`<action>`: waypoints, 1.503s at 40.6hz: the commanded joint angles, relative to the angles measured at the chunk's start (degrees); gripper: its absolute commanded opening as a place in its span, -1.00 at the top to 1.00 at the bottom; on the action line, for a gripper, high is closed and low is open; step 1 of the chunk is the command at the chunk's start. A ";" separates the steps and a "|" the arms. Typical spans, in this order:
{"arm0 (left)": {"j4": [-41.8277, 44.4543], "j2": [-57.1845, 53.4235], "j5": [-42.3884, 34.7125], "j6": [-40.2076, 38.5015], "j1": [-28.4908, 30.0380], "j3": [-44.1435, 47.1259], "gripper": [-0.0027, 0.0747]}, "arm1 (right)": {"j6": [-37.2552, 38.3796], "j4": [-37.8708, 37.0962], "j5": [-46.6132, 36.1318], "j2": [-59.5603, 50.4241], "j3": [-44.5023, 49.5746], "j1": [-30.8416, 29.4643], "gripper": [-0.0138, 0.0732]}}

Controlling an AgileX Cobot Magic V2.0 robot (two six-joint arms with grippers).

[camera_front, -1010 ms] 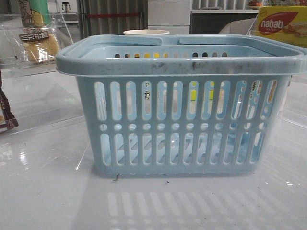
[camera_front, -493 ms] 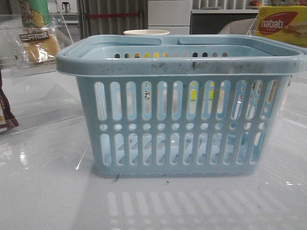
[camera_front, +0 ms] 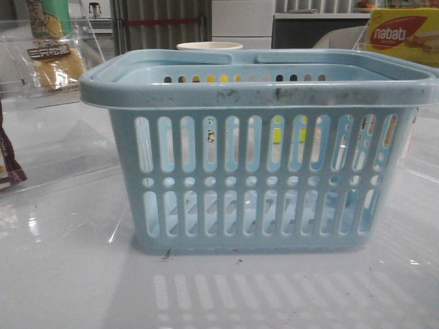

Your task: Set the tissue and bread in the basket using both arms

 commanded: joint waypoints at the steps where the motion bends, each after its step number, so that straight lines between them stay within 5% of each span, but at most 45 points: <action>1: 0.02 4.56 1.28 0.02 -0.41 -9.30 0.69 | -0.36 0.24 0.00 2.82 -8.73 -0.19 0.55; 14: -1.15 20.49 18.18 0.02 -0.41 -27.25 0.69 | -0.36 0.24 18.17 17.71 -25.62 -0.19 0.55; 38: -2.75 38.30 24.12 0.02 -0.41 -26.02 0.69 | -0.36 0.24 27.98 36.54 -26.19 -0.19 0.54; 43: -2.75 40.37 24.12 0.02 -0.41 -26.02 0.49 | -0.36 0.24 28.35 38.89 -26.19 -0.19 0.26; 47: -2.75 41.31 23.98 0.02 -0.41 -26.02 0.02 | -0.36 0.24 28.00 40.55 -26.19 -0.19 -0.26; 51: -2.75 42.07 23.76 0.02 -0.41 -26.02 -0.32 | -0.36 0.18 27.64 42.52 -26.19 -0.19 -0.54; 61: -2.75 43.08 23.76 0.02 -0.41 -26.02 -0.23 | -0.13 0.14 26.94 52.30 -31.74 -2.63 -0.51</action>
